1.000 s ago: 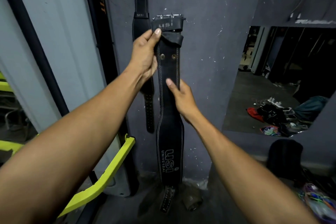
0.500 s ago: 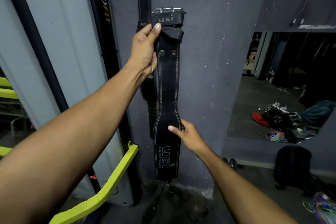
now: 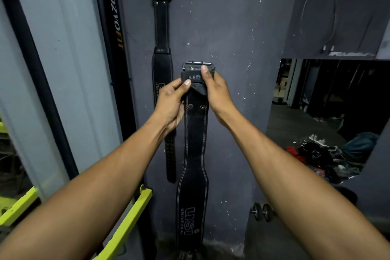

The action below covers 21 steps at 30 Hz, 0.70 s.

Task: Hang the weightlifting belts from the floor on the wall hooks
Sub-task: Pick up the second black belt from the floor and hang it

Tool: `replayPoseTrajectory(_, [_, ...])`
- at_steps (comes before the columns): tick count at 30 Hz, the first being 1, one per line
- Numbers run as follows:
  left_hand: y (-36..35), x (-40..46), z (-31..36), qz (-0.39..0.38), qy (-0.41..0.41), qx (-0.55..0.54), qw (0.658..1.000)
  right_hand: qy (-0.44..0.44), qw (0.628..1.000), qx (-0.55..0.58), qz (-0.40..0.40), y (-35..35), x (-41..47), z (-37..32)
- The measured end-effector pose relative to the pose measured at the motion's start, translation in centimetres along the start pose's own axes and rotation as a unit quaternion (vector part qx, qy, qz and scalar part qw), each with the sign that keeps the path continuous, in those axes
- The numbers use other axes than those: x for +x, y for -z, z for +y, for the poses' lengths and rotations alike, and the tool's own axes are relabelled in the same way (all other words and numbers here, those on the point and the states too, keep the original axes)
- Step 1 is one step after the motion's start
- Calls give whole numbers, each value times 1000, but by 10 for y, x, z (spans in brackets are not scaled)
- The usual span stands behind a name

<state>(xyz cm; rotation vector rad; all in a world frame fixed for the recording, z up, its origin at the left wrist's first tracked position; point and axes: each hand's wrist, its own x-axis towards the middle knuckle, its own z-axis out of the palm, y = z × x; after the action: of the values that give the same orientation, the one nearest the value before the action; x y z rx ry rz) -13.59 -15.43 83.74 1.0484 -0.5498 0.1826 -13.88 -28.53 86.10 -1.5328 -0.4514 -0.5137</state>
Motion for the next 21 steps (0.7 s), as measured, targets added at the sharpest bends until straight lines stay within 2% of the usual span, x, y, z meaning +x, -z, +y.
replayPoseTrajectory(3, [2, 6, 6, -11, 6, 2, 1000, 5, 999, -42, 35, -8, 9, -10])
replayPoseTrajectory(9, [16, 33, 34, -28, 19, 125, 992, 57, 993, -60, 85, -20, 40, -9])
replayPoseTrajectory(12, [20, 59, 47, 13, -28, 107, 994, 67, 995, -40, 59, -29, 62, -6])
replayPoseTrajectory(15, [25, 87, 58, 67, -92, 137, 984, 84, 995, -19, 46, -41, 85, -3])
replayPoseTrajectory(21, [43, 146, 65, 73, -202, 264, 940, 106, 990, -45, 83, -53, 136, -1])
